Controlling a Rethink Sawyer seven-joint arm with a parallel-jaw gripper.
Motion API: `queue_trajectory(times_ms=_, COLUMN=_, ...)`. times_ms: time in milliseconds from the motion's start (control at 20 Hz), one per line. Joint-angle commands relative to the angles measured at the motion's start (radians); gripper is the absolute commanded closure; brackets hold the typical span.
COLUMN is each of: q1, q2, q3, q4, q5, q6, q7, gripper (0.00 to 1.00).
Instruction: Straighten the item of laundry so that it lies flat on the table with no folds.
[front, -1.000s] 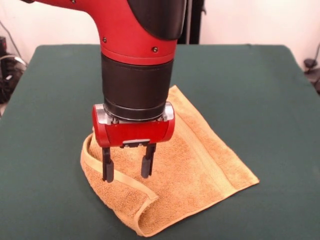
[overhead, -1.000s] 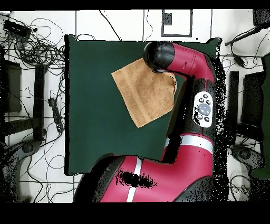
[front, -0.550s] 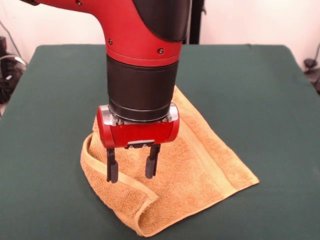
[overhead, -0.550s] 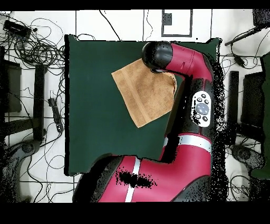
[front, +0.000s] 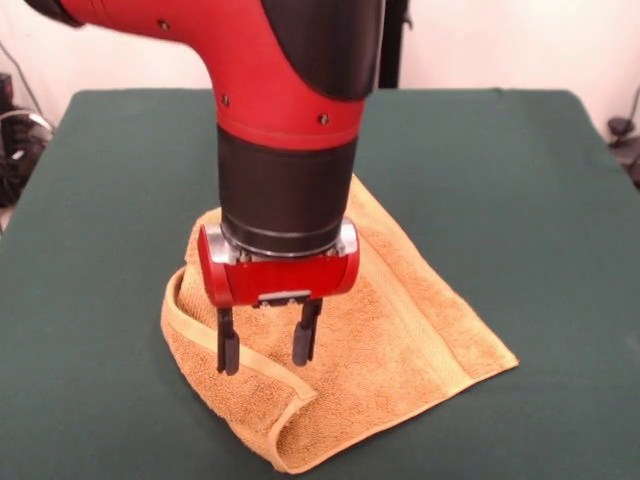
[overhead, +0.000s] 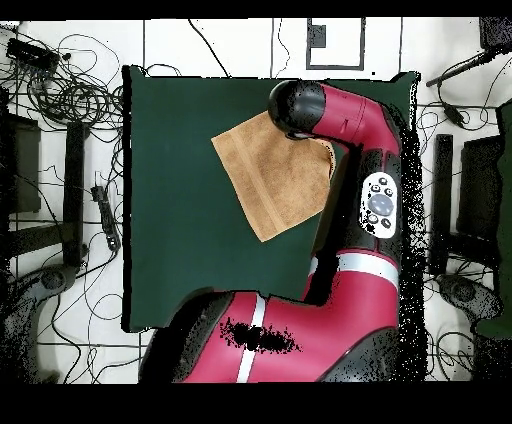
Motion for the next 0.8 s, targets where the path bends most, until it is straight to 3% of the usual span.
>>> queue_trajectory(times_ms=50, q1=0.014, q2=0.109, q3=0.128, q4=0.097, q5=0.005, q6=-0.077, q7=0.154, gripper=0.0)
queue_trajectory(times_ms=800, q1=0.011, q2=0.098, q3=0.139, q4=0.107, q5=0.014, q6=-0.054, q7=0.137, gripper=0.0)
